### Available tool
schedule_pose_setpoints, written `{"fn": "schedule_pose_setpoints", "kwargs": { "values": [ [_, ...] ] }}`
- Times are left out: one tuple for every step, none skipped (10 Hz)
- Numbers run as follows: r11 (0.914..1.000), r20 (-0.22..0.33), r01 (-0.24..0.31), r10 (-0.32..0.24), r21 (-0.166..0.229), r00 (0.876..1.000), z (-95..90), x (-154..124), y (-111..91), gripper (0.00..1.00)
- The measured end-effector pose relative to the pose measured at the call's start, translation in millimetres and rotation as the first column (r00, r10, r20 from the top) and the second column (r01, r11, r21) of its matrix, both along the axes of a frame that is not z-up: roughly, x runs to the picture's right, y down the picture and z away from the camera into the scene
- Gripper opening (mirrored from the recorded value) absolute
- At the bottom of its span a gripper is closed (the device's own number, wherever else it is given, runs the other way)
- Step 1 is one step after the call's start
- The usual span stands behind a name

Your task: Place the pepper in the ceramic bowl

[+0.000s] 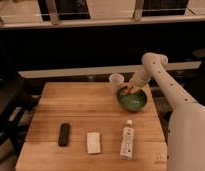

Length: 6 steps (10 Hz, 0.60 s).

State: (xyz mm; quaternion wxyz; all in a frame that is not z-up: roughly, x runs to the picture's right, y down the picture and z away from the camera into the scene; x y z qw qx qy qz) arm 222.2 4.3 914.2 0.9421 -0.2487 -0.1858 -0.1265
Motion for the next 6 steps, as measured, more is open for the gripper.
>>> {"fn": "schedule_pose_setpoints", "kwargs": {
  "values": [
    [1.0,-0.001,-0.002,0.002,0.0,1.0,0.3,1.7,0.0,0.44],
    [1.0,-0.001,-0.005,0.005,0.0,1.0,0.6,2.5,-0.3,0.49],
    [1.0,-0.002,-0.007,0.007,0.0,1.0,0.9,3.9,-0.7,0.5],
    [1.0,-0.002,-0.01,0.01,0.0,1.0,1.6,5.4,-0.7,0.5],
    [0.9999,-0.003,-0.011,0.011,0.0,1.0,1.7,6.3,-0.8,0.5],
    [0.9999,-0.003,-0.013,0.013,0.0,1.0,2.0,7.2,-1.0,0.5]
  ]
}}
